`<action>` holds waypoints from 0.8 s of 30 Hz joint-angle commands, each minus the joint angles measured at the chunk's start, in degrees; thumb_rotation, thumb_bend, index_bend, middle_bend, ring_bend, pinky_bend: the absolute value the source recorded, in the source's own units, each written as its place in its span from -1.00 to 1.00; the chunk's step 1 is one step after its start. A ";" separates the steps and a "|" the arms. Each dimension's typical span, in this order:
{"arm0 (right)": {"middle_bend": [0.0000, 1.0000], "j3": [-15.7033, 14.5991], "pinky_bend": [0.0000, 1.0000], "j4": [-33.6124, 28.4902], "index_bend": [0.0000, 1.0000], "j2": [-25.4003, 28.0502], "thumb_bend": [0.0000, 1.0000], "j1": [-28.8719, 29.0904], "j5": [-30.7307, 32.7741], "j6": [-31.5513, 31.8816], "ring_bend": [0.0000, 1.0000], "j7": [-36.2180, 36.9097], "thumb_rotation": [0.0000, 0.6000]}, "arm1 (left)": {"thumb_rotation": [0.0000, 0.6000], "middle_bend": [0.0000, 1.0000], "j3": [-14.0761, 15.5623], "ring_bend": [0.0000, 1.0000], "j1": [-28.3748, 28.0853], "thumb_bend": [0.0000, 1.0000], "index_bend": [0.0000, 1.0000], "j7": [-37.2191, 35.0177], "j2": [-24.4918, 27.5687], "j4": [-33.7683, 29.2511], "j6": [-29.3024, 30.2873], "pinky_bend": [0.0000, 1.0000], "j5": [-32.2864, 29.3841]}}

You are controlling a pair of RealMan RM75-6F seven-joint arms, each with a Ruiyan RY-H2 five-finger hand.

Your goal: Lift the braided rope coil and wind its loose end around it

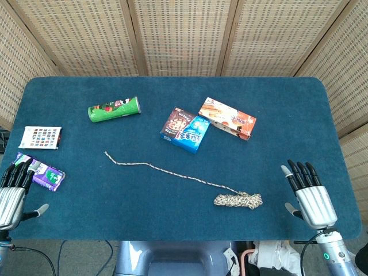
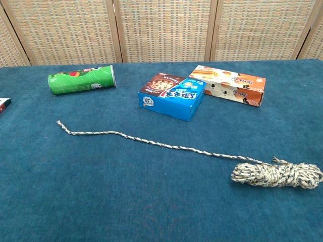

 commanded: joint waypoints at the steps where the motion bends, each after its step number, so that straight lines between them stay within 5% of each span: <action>1: -1.00 -0.09 -1.00 -0.10 -1.00 0.10 -1.00 -0.02 -0.13 0.04 -1.00 0.13 1.00 | 1.00 -1.00 0.03 -1.00 0.16 -1.00 -1.00 -0.08 0.06 -0.04 0.16 -1.00 0.24; 7: -1.00 -0.53 -1.00 -0.48 -1.00 0.16 -1.00 0.06 -0.47 -0.36 -1.00 0.81 1.00 | 1.00 -1.00 0.06 -1.00 0.34 -1.00 -1.00 -0.14 0.11 -0.05 0.27 -1.00 0.66; 16: -0.82 -2.99 -0.70 2.29 -0.82 -7.31 -1.00 7.72 -1.93 -15.05 -0.96 1.90 1.00 | 1.00 -1.00 -0.61 -1.00 0.22 -1.00 -1.00 -0.12 0.24 -0.36 -0.20 -1.00 0.21; 24: -0.65 -2.46 -0.48 7.88 -0.63 -12.61 -1.00 10.71 0.37 -19.64 -0.78 3.18 1.00 | 1.00 -1.00 -0.81 -1.00 0.04 -1.00 -1.00 -0.25 0.23 -0.25 -0.93 -1.00 0.01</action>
